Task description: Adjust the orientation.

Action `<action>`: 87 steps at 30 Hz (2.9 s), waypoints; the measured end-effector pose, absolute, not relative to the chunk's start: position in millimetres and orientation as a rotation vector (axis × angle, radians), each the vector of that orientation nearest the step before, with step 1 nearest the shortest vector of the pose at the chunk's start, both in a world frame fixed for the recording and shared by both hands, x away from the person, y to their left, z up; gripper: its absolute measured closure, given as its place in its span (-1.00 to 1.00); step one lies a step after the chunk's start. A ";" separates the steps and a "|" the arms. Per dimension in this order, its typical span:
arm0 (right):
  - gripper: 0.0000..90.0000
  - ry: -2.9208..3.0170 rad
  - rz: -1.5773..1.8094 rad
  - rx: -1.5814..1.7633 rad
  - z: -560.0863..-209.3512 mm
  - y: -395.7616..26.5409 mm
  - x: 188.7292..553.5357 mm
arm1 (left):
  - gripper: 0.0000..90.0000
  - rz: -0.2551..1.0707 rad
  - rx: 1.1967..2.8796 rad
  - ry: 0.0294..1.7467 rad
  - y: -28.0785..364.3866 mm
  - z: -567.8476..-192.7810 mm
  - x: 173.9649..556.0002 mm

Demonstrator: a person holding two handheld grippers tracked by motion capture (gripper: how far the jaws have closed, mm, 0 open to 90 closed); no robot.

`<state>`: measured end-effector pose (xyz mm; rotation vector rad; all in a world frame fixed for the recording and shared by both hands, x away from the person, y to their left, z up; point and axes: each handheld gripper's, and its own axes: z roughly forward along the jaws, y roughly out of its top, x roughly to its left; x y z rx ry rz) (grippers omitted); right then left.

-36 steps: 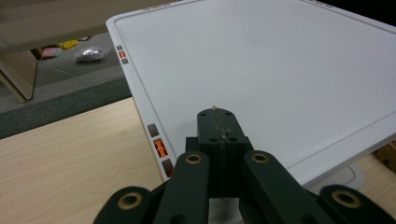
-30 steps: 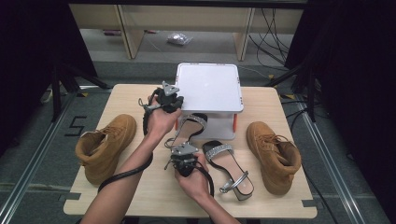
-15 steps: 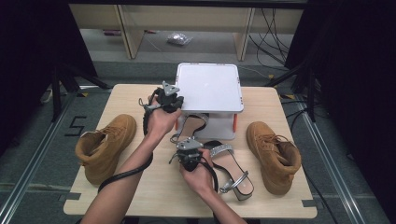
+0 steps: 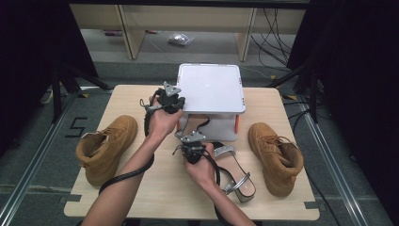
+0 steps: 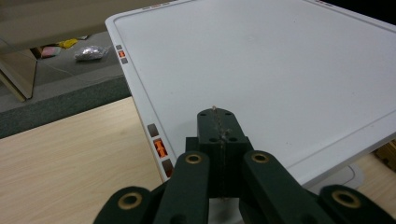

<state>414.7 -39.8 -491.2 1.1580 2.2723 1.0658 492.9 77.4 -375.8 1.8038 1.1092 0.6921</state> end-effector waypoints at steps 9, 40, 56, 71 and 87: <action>1.00 2.288 1.044 1.175 -492.6 -37.2 423.3 | 0.99 0.690 1.803 1.108 77.5 -375.9 493.0; 0.89 2.263 1.065 1.251 -487.8 -45.4 439.8 | 0.99 0.684 1.801 1.109 78.5 -375.7 493.1; 1.00 2.087 1.068 1.468 -474.8 -74.9 440.2 | 0.99 0.685 1.800 1.108 77.9 -375.7 493.1; 0.86 2.095 1.093 1.443 -473.3 -78.0 437.2 | 0.99 0.692 1.784 1.096 79.7 -372.5 491.9; 0.95 2.078 1.094 1.463 -474.0 -86.1 439.0 | 0.99 0.691 1.699 1.083 127.7 -374.0 438.7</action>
